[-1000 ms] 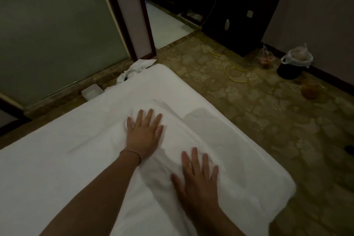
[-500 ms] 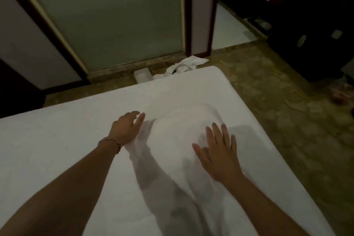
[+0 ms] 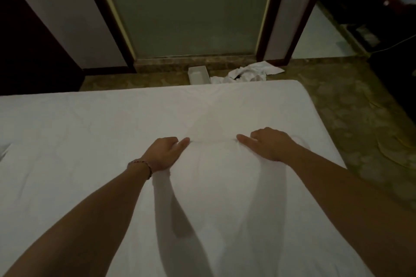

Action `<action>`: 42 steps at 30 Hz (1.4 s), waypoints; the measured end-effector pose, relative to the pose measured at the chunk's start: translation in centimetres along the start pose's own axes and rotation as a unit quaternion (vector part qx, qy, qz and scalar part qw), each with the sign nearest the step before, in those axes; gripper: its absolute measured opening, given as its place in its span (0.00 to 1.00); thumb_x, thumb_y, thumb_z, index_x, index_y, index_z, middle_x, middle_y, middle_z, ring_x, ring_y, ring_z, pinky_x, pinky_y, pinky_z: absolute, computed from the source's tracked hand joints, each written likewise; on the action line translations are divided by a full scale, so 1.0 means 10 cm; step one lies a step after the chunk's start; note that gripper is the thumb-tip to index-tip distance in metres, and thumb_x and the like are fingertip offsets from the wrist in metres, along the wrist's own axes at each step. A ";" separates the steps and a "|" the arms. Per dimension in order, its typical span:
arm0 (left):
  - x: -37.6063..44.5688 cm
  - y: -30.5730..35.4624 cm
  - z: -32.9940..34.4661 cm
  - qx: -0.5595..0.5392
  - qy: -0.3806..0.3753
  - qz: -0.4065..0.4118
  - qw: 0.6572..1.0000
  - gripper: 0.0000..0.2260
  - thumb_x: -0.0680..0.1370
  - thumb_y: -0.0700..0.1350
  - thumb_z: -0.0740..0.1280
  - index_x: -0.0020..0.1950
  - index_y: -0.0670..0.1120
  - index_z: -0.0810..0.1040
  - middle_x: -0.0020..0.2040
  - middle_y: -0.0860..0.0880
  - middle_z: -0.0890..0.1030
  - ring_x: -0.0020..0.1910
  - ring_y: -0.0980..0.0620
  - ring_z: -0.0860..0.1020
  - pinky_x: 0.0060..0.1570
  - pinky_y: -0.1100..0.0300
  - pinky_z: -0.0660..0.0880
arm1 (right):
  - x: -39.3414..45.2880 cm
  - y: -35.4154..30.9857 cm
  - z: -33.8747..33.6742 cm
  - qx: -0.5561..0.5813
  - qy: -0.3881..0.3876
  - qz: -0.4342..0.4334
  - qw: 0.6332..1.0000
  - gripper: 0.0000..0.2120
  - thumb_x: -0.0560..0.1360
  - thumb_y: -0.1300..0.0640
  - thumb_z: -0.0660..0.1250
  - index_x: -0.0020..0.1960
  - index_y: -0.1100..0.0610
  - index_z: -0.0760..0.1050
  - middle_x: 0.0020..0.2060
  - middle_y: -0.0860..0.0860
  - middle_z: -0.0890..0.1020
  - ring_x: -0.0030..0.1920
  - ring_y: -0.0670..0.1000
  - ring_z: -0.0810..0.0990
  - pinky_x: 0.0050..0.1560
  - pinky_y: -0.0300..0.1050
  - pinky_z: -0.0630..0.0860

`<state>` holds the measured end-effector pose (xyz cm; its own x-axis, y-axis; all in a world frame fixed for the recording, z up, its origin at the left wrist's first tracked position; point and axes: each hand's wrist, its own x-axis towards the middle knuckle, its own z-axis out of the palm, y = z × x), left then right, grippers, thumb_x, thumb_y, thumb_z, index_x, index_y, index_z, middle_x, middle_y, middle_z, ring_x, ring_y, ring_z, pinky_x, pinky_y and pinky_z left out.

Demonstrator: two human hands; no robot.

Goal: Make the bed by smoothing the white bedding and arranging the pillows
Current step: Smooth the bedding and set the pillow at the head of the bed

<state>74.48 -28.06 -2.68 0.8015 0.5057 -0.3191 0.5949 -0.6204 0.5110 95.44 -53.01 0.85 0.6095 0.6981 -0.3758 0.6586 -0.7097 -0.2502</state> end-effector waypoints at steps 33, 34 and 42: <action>0.33 0.23 -0.17 0.075 -0.022 0.056 0.995 0.30 0.83 0.61 0.53 0.32 0.43 0.79 0.35 0.47 0.81 0.37 0.51 0.77 0.45 0.57 0.69 | 0.03 0.87 -0.09 -0.014 0.061 -0.022 0.998 0.33 0.80 0.34 0.48 0.26 0.54 0.67 0.25 0.49 0.73 0.31 0.50 0.74 0.41 0.47 0.72; 0.36 0.21 -0.12 0.086 -0.022 0.053 0.995 0.30 0.83 0.61 0.53 0.31 0.44 0.77 0.34 0.47 0.80 0.37 0.49 0.76 0.45 0.56 0.69 | 0.05 0.86 -0.06 -0.040 0.055 -0.018 0.998 0.33 0.80 0.34 0.46 0.27 0.54 0.68 0.27 0.49 0.74 0.34 0.50 0.75 0.45 0.48 0.74; 0.38 0.13 0.01 0.104 0.032 0.060 0.992 0.25 0.82 0.63 0.52 0.37 0.47 0.75 0.36 0.49 0.77 0.41 0.44 0.76 0.42 0.53 0.70 | 0.22 0.56 0.06 -0.078 0.042 -0.015 0.996 0.28 0.83 0.38 0.46 0.47 0.55 0.78 0.50 0.55 0.82 0.55 0.57 0.79 0.62 0.54 0.70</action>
<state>78.30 -27.00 -3.29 0.8663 0.4532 -0.2103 0.4996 -0.7860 0.3641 100.18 -55.46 -1.97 0.6187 0.7291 -0.2928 0.7335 -0.6695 -0.1171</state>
